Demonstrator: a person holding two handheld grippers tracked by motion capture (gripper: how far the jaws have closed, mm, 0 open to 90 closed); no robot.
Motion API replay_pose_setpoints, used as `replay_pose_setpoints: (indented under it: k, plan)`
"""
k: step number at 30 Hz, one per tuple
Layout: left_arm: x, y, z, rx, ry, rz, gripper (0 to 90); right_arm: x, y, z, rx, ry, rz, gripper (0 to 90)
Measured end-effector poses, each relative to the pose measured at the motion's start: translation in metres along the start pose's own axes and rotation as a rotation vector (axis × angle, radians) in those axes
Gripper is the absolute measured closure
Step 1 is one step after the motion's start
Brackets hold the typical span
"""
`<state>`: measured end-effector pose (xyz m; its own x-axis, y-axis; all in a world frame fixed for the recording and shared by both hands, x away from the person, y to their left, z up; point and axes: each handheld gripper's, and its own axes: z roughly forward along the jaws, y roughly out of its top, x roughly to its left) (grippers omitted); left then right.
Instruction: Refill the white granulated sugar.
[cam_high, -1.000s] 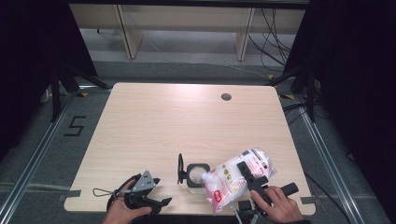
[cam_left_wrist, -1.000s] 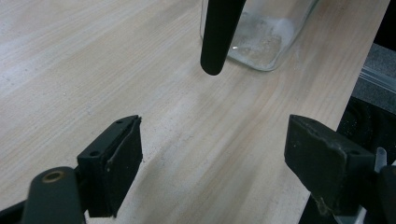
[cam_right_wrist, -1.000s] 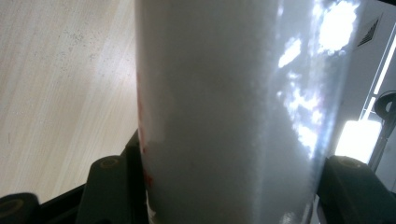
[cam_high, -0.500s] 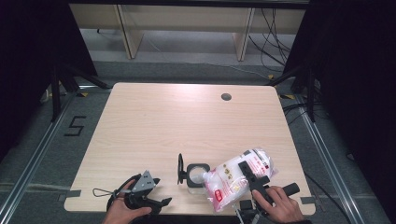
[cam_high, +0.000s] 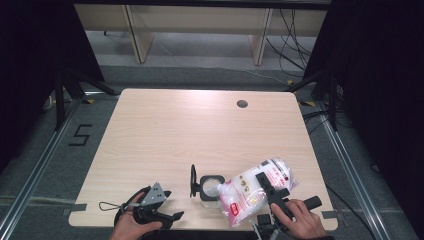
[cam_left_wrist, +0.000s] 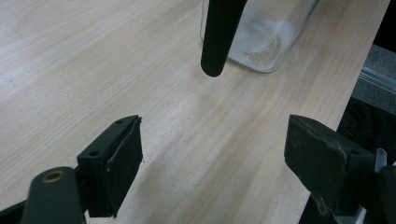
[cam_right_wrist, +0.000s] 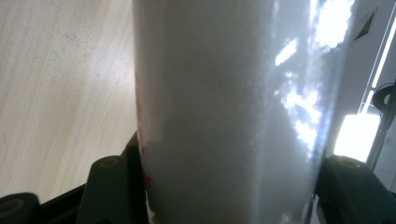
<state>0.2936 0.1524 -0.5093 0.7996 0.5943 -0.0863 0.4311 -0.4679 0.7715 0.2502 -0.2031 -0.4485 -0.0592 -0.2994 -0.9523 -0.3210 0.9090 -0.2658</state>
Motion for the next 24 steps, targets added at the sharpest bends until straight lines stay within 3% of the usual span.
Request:
replay_pose_setpoints:
  k: [12, 14, 15, 24]
  plan:
    - [0.0, 0.0003, -0.0008, 0.002, -0.002, -0.001, 18.8, 0.0008, 0.0011, 0.0002, -0.003, 0.001, -0.006, 42.8]
    - [0.0001, 0.0004, -0.001, 0.003, -0.002, 0.004, 18.8, 0.0008, 0.0012, 0.0002, -0.002, 0.0, -0.006, 42.7]
    - [0.0012, 0.0009, -0.0012, 0.002, -0.006, 0.026, 18.8, 0.0007, 0.0012, 0.0002, -0.002, 0.002, -0.006, 42.8]
    - [0.0011, 0.001, -0.0011, 0.003, -0.006, 0.029, 18.8, 0.0004, 0.0007, 0.0001, -0.007, 0.0, -0.009, 42.8]
